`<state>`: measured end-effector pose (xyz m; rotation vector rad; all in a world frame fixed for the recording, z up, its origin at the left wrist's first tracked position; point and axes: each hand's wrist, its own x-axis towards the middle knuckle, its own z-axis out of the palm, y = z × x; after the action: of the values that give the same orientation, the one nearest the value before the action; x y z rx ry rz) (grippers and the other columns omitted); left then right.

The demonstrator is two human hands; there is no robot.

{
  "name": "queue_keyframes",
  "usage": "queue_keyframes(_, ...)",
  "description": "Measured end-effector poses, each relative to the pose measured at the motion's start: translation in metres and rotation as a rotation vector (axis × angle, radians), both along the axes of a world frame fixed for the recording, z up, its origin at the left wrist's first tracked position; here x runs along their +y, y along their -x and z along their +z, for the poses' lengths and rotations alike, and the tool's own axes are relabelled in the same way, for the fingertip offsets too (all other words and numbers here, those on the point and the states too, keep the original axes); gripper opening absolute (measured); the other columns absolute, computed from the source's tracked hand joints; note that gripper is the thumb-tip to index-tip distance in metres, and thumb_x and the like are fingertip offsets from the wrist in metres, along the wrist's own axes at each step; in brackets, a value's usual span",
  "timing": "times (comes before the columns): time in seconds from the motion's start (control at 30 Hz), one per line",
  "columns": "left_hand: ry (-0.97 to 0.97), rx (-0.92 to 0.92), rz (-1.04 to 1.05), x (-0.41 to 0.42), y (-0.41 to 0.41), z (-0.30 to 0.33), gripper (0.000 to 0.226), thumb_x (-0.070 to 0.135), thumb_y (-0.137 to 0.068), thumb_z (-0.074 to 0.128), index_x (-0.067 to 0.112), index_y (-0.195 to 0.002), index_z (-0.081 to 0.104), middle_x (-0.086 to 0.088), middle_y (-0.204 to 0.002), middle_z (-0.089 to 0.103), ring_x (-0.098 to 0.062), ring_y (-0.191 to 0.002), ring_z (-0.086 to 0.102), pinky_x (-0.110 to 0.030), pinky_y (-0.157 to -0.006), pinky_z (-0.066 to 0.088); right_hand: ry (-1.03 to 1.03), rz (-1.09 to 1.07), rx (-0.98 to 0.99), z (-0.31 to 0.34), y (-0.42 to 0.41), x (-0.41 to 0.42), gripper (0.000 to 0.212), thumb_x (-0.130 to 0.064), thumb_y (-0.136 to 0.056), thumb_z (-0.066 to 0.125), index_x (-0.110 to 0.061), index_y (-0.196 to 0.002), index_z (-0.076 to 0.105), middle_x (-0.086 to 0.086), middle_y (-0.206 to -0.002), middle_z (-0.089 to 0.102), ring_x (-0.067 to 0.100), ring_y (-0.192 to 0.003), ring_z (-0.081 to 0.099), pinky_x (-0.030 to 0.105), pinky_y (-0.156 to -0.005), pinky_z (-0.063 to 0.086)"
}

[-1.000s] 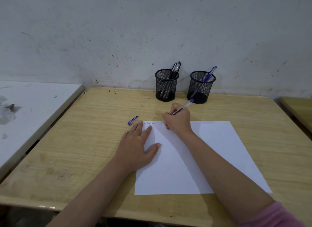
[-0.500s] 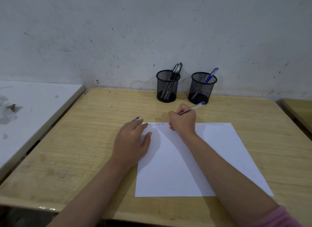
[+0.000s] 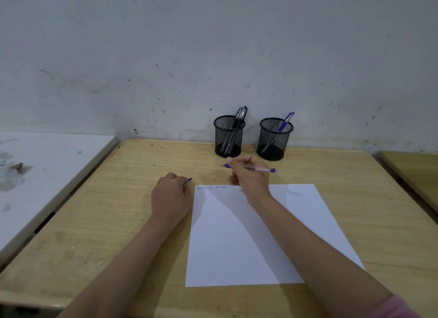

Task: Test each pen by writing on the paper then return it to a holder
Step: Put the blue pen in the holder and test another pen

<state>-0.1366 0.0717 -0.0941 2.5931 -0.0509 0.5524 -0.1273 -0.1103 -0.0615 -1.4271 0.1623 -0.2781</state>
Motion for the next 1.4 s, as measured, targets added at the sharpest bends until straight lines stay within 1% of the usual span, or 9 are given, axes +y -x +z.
queue_keyframes(0.17,0.1,0.014,-0.044,0.001,0.002,0.008,0.018,0.013,-0.086,0.055,0.012,-0.094,0.071,-0.004,-0.088,0.064,-0.021,-0.079,0.056,-0.029,-0.064,0.046,0.004,0.148,-0.016,0.019,0.022,-0.002,0.018,-0.019,-0.077,0.076,-0.005,-0.077,0.065,0.007,-0.062,0.063,0.014,-0.04,0.052,0.025,-0.042,0.048)
queue_keyframes(0.3,0.457,0.015,-0.12,-0.011,0.014,0.026,0.013,0.012,-0.085,0.062,0.016,-0.093,0.071,0.006,-0.091,0.066,-0.008,-0.078,0.061,-0.005,-0.062,0.042,-0.065,0.208,-0.059,0.026,0.034,-0.006,0.006,-0.009,-0.086,0.065,-0.006,-0.085,0.07,0.013,-0.071,0.064,0.014,-0.048,0.054,0.028,-0.043,0.051)
queue_keyframes(0.47,0.687,-0.051,-0.21,-0.024,0.029,0.048,0.015,0.009,-0.082,0.066,0.023,-0.084,0.07,0.005,-0.089,0.07,-0.006,-0.077,0.065,-0.007,-0.066,0.045,-0.015,0.175,-0.117,0.034,0.045,-0.009,0.011,-0.005,-0.089,0.06,-0.007,-0.085,0.07,0.011,-0.068,0.063,0.012,-0.047,0.054,0.027,-0.042,0.051)
queue_keyframes(0.77,0.693,-0.096,-0.364,-0.04,0.05,0.073,0.018,-0.002,-0.079,0.066,0.014,-0.084,0.072,0.004,-0.08,0.07,-0.002,-0.071,0.062,-0.008,-0.065,0.045,0.081,0.246,-0.213,0.047,0.059,-0.017,0.01,-0.003,-0.09,0.058,-0.005,-0.089,0.068,0.011,-0.07,0.062,0.011,-0.05,0.054,0.026,-0.043,0.051)
queue_keyframes(1.03,0.65,-0.172,-0.396,-0.042,0.053,0.086,0.034,-0.007,-0.076,0.066,0.026,-0.075,0.07,0.009,-0.075,0.069,-0.002,-0.066,0.06,-0.011,-0.061,0.044,-0.002,0.278,-0.274,0.05,0.063,-0.015,0.012,0.0,-0.091,0.055,-0.004,-0.087,0.065,0.011,-0.067,0.058,0.008,-0.05,0.055,0.024,-0.053,0.056)
queue_keyframes(1.17,0.672,-0.167,-0.368,-0.041,0.054,0.082,0.04,-0.008,-0.076,0.066,0.031,-0.072,0.069,0.009,-0.074,0.07,-0.016,-0.072,0.064,-0.025,-0.067,0.049,0.012,0.262,-0.274,0.049,0.064,-0.009,0.011,-0.001,-0.091,0.055,-0.005,-0.087,0.064,0.011,-0.066,0.058,0.007,-0.049,0.056,0.026,-0.053,0.056)
queue_keyframes(1.23,0.688,-0.137,-0.334,-0.041,0.052,0.084,0.038,-0.007,-0.077,0.065,0.03,-0.071,0.07,0.008,-0.071,0.07,-0.021,-0.07,0.063,-0.022,-0.064,0.049,0.024,0.245,-0.218,0.05,0.063,-0.006,0.01,-0.009,-0.092,0.057,-0.005,-0.086,0.064,0.011,-0.069,0.061,0.008,-0.049,0.057,0.028,-0.053,0.057)
queue_keyframes(1.33,0.657,-0.094,-0.272,-0.043,0.045,0.091,0.027,-0.003,-0.08,0.064,0.023,-0.073,0.07,0.005,-0.071,0.068,-0.016,-0.067,0.061,-0.016,-0.061,0.045,0.241,0.174,-0.108,0.056,0.059,-0.009,0.033,-0.03,-0.09,0.061,0.001,-0.08,0.067,0.012,-0.066,0.065,0.01,-0.043,0.057,0.028,-0.049,0.054)
queue_keyframes(1.4,0.618,-0.069,-0.248,-0.044,0.04,0.094,0.025,-0.002,-0.08,0.064,0.022,-0.074,0.068,0.009,-0.073,0.067,-0.01,-0.07,0.063,-0.016,-0.064,0.045,0.542,0.053,-0.224,0.059,0.054,-0.014,0.037,-0.034,-0.085,0.067,0.001,-0.075,0.068,0.009,-0.062,0.066,0.006,-0.043,0.054,0.025,-0.05,0.049)
